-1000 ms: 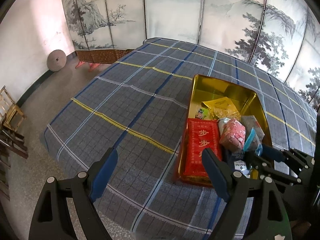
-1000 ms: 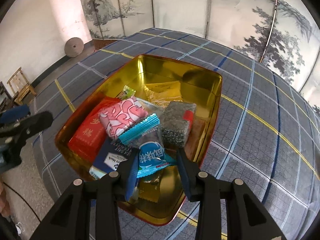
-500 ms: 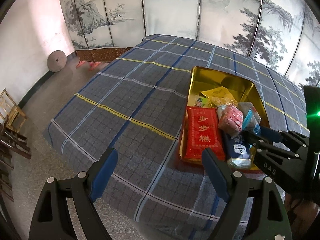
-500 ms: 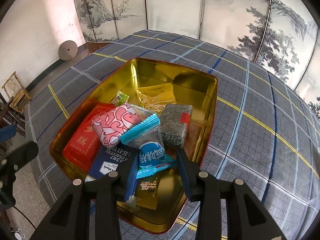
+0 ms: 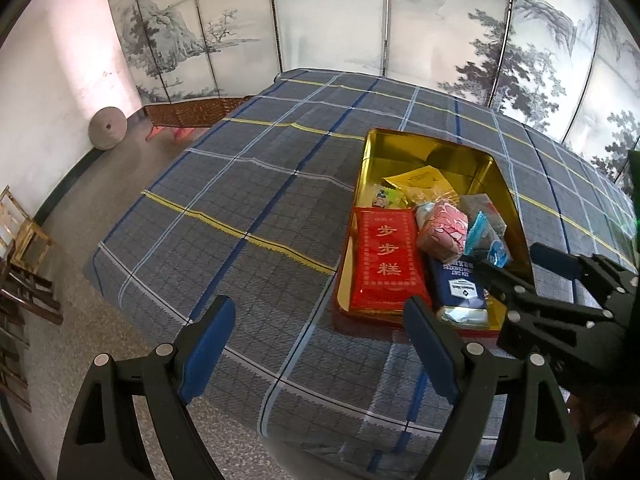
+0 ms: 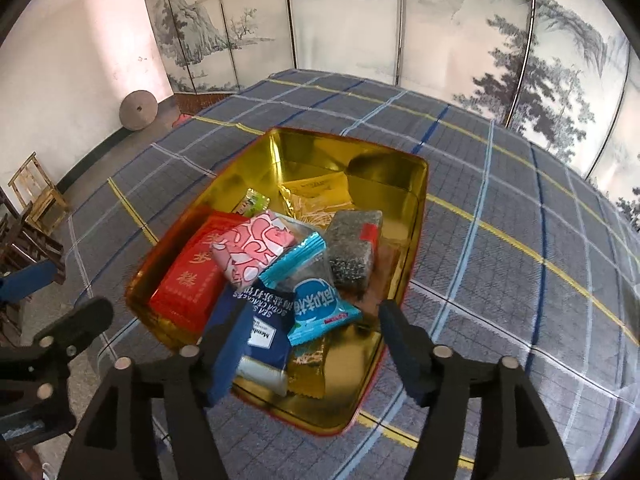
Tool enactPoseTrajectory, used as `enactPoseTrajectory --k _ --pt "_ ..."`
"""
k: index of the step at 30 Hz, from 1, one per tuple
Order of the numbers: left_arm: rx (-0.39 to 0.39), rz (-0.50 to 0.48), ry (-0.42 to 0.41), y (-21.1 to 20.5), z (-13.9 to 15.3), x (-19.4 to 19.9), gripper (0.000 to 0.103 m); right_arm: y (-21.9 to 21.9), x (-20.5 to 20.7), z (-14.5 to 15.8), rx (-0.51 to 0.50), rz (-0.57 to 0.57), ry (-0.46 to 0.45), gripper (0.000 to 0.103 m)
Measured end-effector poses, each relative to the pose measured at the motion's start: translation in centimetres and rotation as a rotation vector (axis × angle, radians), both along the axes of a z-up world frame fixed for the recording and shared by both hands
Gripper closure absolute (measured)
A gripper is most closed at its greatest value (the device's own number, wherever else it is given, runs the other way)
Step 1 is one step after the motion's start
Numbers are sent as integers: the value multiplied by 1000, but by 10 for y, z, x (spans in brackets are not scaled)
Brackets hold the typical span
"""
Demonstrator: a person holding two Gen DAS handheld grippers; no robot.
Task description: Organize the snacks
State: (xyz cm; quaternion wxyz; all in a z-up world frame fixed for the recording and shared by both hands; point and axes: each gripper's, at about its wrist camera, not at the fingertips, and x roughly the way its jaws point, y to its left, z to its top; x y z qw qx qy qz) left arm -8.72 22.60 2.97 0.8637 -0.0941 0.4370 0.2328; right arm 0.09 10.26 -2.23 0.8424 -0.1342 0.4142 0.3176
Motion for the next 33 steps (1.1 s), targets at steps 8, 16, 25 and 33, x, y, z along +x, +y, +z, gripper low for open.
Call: enactPoseTrajectory --k 8,16,25,33 --pt "7 -5 -2 -4 3 2 18 -16 -13 8 -4 -9 -24 22" --pt "16 -21 0 -12 5 6 18 -28 -15 2 -15 -25 -6 22" --pt "1 -34 -3 -15 6 8 18 -37 -18 -3 -16 -33 20 22" --pt "1 -41 0 -16 6 11 18 -41 -18 -3 -18 -37 17 22"
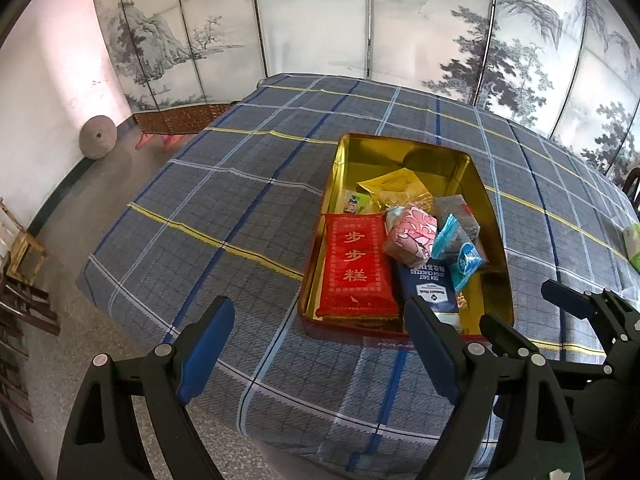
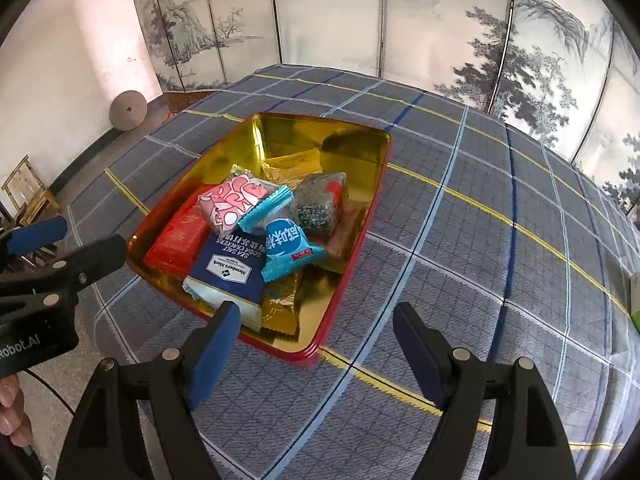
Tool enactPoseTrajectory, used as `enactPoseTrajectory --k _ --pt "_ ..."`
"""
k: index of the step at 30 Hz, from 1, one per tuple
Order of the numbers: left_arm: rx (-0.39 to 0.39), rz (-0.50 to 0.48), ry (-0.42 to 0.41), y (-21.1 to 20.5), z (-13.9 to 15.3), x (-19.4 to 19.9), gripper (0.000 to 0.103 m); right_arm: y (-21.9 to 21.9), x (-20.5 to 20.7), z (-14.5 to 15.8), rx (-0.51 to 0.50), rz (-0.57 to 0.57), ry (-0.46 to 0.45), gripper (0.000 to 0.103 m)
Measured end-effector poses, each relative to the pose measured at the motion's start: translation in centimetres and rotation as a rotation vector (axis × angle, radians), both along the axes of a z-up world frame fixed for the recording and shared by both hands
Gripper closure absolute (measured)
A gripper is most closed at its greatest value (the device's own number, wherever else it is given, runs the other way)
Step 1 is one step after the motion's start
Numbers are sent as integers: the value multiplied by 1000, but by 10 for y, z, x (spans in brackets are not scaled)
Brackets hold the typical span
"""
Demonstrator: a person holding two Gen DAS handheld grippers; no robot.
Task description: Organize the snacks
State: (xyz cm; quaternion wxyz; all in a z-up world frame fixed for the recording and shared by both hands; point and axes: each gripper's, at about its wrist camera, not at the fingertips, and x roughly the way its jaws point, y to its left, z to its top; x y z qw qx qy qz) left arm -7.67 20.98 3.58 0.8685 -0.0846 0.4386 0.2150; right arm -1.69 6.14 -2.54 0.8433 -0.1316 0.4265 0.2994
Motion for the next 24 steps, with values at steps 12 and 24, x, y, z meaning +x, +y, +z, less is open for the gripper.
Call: enactPoseTrajectory --k 12,24 --pt "3 -5 7 -2 -2 3 18 1 0 -2 0 0 4 22" --pt "6 -19 2 -3 -3 4 18 -1 0 -2 1 -2 3 22"
